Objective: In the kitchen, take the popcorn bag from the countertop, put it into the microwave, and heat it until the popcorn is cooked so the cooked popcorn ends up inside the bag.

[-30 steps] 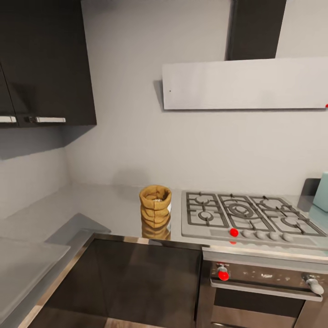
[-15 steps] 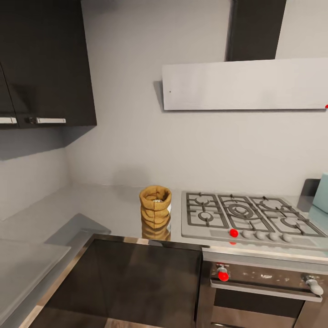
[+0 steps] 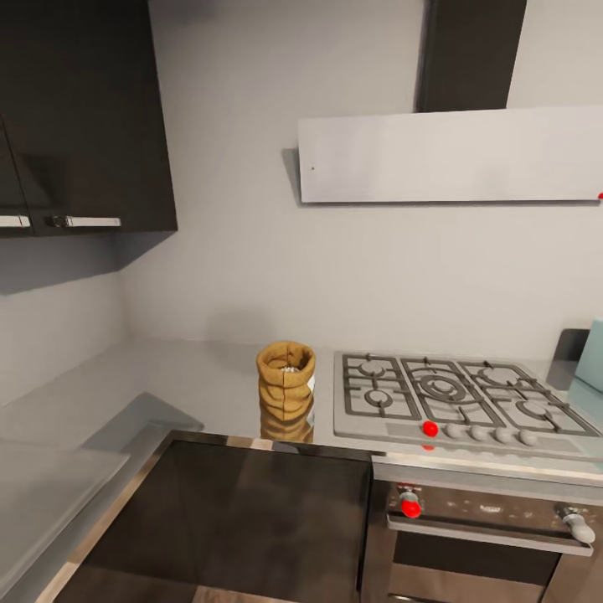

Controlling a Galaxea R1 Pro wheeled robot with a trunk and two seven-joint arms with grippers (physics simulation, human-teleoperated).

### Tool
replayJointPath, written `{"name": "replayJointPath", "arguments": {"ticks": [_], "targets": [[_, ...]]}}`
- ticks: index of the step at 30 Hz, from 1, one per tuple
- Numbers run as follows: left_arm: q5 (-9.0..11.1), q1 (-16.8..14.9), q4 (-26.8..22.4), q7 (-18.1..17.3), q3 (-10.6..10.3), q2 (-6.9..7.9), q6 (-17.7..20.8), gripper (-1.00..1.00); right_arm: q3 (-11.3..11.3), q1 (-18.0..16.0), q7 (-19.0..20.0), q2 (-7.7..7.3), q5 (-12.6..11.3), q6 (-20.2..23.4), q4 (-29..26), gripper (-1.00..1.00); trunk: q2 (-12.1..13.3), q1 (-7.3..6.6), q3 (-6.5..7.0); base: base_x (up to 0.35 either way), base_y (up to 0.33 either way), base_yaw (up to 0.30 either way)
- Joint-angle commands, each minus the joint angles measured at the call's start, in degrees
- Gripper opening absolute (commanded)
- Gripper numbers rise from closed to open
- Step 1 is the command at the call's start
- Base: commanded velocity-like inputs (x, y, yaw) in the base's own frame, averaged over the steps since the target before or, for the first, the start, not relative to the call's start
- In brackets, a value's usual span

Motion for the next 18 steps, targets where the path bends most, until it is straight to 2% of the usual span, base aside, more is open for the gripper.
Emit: {"name": "replayJointPath", "arguments": {"ticks": [1, 9, 18], "targets": [[0.2, 0.0, -0.1, 0.0, 0.0, -0.01, -0.1, 1.0, -0.5, -0.1, 0.1, -0.02, 0.5, -0.3, 0.2, 1.0, 0.0, 0.02, -0.06, 0.122, 0.0, 0.0], [0.4, 0.0, -0.1, 0.0, 0.1, 0.09, -0.1, 1.0, -0.5, -0.1, 0.1, -0.01, 0.9, -1.0, 0.2, 1.0, 0.0, 0.02, -0.06, 0.207, 0.0, 0.0], [0.5, 0.0, -0.2, -0.1, 0.3, 0.09, -0.1, 1.0, -0.6, -0.1, 0.2, -0.05, 0.9, -1.0, 0.1, 1.0, 0.0, 0.02, -0.06, 0.024, 0.0, 0.0]]}}
